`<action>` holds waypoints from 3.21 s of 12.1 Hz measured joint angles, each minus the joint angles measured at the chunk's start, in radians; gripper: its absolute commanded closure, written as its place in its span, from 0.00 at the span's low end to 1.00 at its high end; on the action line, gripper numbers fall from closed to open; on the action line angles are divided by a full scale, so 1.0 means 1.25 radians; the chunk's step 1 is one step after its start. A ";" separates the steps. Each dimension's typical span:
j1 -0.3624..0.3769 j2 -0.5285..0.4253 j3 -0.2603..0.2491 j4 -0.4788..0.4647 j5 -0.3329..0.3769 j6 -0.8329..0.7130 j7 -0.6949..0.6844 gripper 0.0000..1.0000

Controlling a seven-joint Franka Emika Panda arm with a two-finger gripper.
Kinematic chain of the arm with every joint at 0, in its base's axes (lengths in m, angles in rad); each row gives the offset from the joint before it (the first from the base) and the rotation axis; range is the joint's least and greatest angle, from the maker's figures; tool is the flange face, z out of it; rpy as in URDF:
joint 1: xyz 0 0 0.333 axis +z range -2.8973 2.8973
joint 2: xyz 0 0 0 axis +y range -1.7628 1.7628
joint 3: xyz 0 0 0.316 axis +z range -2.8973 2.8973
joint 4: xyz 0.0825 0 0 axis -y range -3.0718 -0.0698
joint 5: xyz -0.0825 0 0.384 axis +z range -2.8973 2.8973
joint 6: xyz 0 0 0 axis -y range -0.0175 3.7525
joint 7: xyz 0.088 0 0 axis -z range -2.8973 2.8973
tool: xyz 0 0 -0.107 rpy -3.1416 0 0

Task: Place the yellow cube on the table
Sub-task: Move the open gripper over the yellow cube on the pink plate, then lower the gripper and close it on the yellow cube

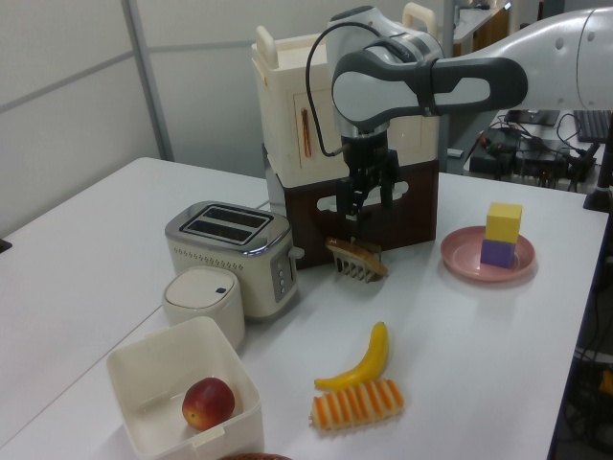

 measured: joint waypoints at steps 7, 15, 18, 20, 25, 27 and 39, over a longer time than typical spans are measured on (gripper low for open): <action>0.000 0.009 0.000 0.000 0.000 0.000 0.000 0.00; -0.001 0.008 -0.044 0.000 -0.009 0.000 -0.017 0.00; -0.001 0.008 -0.159 0.000 -0.016 0.000 -0.160 0.00; -0.004 0.010 -0.239 -0.007 -0.017 0.000 -0.272 0.00; 0.016 0.019 -0.423 -0.101 -0.016 0.077 -0.513 0.00; 0.021 0.027 -0.447 -0.155 -0.016 0.159 -0.525 0.00; 0.025 0.099 -0.480 -0.231 -0.015 0.303 -0.605 0.69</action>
